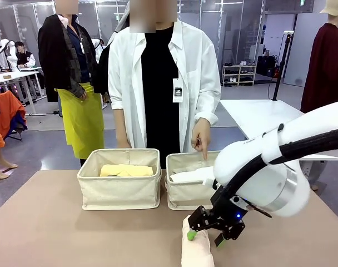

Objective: Divide the towels into two baskets.
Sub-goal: Pick up one hotel-folded towel from the bottom of the table and place it in the Fabric basket indicated by the person.

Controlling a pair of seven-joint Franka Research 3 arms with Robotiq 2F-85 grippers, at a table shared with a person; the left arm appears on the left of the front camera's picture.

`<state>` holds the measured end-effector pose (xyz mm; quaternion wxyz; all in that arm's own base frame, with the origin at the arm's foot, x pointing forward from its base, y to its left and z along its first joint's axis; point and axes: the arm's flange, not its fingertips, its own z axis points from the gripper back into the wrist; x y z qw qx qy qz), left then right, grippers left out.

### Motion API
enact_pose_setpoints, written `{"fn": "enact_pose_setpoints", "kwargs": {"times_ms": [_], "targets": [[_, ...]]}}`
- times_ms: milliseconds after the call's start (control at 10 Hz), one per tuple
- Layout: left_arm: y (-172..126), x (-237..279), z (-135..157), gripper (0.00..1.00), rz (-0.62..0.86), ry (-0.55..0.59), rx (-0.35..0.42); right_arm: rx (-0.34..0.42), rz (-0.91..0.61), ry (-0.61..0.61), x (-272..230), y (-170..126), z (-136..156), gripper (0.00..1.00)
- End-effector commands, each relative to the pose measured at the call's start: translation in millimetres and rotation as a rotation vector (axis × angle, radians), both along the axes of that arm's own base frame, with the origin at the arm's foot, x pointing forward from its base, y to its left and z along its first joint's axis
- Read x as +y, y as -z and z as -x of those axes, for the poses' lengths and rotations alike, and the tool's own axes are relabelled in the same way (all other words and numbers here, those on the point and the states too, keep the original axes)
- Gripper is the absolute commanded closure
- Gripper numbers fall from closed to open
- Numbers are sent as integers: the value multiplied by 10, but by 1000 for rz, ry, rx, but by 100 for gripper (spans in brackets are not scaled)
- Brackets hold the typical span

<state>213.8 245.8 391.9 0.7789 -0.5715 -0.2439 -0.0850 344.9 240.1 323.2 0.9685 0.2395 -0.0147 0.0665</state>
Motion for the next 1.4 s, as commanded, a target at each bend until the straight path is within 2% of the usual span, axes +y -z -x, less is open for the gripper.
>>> {"fn": "enact_pose_setpoints", "kwargs": {"times_ms": [0, 300, 600, 900, 1000, 1100, 1200, 1300], "targets": [[-32, -33, 46, 0, 5, -3, 0, -21, 29, 75, 221, -6, -21, 0], [-32, -33, 46, 0, 5, -3, 0, -25, 81, 87, 364, 20, -26, 0], [-32, -33, 46, 0, 5, -3, 0, 8, 101, 31, 443, 53, -86, 0], [-32, -33, 46, 0, 5, -3, 0, 18, 107, 4, 444, 43, -91, 33], [-32, -33, 46, 0, 5, -3, 0, 18, 105, -3, 451, 32, -102, 40], [-32, -33, 46, 0, 5, -3, 0, 17, 112, -7, 454, 14, -114, 52], [-32, -33, 46, 0, 5, -3, 0, 16, 127, -9, 460, 3, -127, 60], [-32, -33, 46, 0, 5, -3, 0, 17, 133, -11, 449, -11, -141, 72]]}}
